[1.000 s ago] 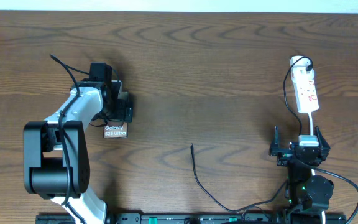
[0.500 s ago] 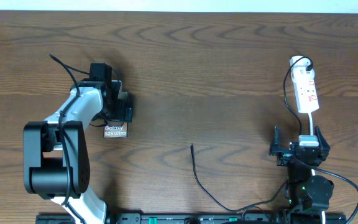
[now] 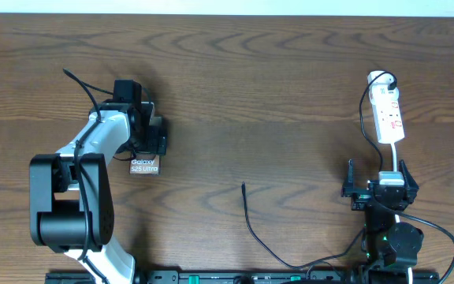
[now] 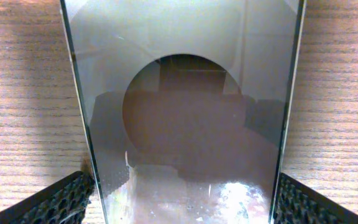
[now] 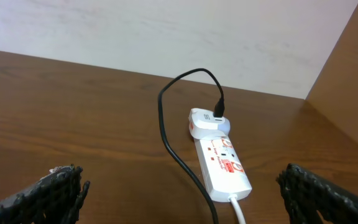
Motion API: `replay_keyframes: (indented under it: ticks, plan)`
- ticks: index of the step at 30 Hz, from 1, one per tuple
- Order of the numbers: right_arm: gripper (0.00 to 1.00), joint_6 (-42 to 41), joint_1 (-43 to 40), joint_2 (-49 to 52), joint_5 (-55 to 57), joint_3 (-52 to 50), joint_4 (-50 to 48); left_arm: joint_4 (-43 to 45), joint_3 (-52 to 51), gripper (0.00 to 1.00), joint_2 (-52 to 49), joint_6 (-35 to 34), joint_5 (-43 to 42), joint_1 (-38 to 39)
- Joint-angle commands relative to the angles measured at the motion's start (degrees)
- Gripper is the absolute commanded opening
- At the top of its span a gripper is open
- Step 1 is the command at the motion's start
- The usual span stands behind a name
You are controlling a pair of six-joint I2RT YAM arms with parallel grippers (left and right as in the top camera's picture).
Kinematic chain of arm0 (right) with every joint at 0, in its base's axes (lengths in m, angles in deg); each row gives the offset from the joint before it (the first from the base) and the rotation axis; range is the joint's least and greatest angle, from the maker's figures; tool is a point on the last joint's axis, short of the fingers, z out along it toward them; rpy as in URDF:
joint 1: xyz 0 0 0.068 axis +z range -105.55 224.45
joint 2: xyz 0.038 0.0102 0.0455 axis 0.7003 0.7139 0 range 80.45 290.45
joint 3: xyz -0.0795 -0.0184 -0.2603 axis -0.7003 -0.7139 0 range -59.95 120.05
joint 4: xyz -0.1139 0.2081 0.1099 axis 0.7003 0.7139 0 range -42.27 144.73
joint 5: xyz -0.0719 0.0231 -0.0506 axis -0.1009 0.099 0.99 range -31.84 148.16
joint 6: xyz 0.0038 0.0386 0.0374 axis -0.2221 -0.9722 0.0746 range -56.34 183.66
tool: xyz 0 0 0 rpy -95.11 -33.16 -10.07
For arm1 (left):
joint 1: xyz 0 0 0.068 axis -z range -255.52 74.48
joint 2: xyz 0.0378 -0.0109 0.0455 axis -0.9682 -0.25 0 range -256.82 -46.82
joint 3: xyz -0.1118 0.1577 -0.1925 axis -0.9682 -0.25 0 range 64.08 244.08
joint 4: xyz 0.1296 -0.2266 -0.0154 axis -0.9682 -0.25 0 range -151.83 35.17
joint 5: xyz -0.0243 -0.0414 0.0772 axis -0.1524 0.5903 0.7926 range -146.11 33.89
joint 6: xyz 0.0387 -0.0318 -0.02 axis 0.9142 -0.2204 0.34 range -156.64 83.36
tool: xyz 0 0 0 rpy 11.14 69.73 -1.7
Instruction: Plug charger to phone and switch on socket
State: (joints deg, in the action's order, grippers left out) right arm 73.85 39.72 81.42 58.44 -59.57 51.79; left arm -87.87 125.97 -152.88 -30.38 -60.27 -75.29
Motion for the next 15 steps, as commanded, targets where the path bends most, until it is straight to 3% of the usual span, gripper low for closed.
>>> replay_keyframes:
  ticks: [1, 15]
  plan:
    - [0.99, 0.61, 0.28, -0.15, 0.68, -0.07, 0.24, -0.70, -1.84, 0.89, -1.44, 0.57, -0.28, 0.02]
    - [0.99, 0.59, 0.28, -0.15, 0.68, -0.07, 0.24, -0.68, -1.84, 0.80, -1.44, 0.57, -0.28, 0.02]
